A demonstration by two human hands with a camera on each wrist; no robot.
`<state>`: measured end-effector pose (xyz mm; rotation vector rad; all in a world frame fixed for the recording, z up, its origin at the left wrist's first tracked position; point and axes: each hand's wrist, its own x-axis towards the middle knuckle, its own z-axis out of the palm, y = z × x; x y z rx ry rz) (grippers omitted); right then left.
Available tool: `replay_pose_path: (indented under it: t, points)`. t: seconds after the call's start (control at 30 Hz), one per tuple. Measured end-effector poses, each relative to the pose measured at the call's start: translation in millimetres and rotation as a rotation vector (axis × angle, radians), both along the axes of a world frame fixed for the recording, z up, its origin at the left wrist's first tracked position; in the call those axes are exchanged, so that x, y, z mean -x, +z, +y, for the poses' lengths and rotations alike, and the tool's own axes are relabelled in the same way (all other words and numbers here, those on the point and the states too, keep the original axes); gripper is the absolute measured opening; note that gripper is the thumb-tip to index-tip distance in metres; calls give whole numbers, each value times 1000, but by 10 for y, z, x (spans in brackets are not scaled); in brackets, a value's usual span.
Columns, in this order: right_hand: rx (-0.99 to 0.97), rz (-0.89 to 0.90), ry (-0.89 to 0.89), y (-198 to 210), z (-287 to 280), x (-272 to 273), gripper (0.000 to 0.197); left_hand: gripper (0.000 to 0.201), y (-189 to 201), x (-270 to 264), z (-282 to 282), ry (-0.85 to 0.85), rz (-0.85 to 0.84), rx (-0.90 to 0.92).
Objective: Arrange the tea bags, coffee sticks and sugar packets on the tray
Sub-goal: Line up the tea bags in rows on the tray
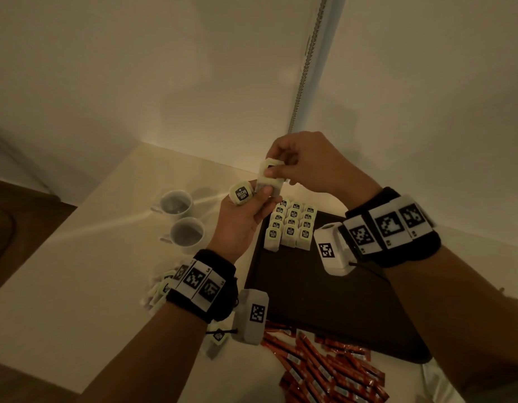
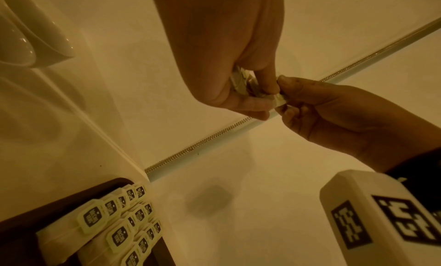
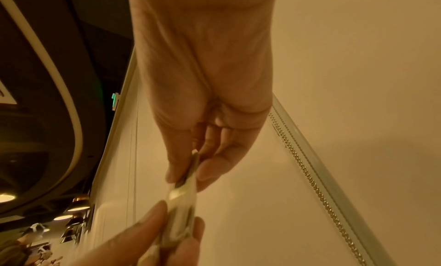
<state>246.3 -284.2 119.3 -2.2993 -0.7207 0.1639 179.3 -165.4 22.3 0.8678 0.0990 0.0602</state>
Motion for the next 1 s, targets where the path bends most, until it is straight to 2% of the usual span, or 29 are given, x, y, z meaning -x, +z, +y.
replay_pose_path:
  t: [0.17, 0.37, 0.63, 0.7, 0.83, 1.0]
  points:
    - [-3, 17, -8, 21, 1, 3, 15, 14, -3, 11, -26, -29, 8, 24]
    - [40, -62, -43, 36, 1, -18, 15, 15, 18, 25, -60, -72, 43, 53]
    - [-127, 39, -99, -69, -157, 2, 9, 11, -62, 38, 14, -52, 82, -14]
    - [-124, 71, -106, -192, -268, -11, 8, 20, -123, 34, 95, -15, 167, -10]
    - [114, 140, -99, -687, -498, -5, 15, 47, -207, -6, 263, -19, 324, 42]
    - [335, 363, -111, -1443, -658, 7, 23, 56, -189, -57, 314, -78, 335, 68]
